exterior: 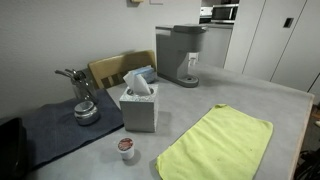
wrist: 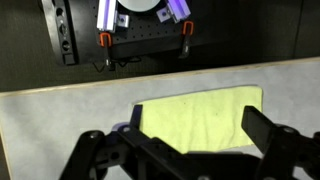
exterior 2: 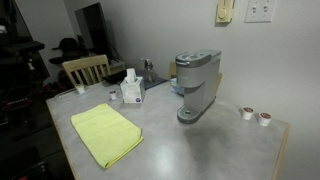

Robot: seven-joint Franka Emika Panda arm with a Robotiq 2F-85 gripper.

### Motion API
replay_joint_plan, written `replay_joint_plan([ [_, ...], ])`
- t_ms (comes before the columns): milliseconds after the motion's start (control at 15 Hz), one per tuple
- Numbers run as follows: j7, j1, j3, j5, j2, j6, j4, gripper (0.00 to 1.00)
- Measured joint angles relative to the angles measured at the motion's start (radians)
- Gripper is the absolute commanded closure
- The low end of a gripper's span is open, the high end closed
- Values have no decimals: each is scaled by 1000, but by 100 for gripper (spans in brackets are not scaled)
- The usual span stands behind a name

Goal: Fold the yellow cloth in half

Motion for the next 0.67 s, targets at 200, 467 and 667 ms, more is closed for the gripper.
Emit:
replay_joint_plan([
  [200,-1,0,0,0,5,132,-68,0],
  [467,1,-2,-4,0,47,235,-148,0],
  [667,1,-4,-7,0,71,246,-155,0],
])
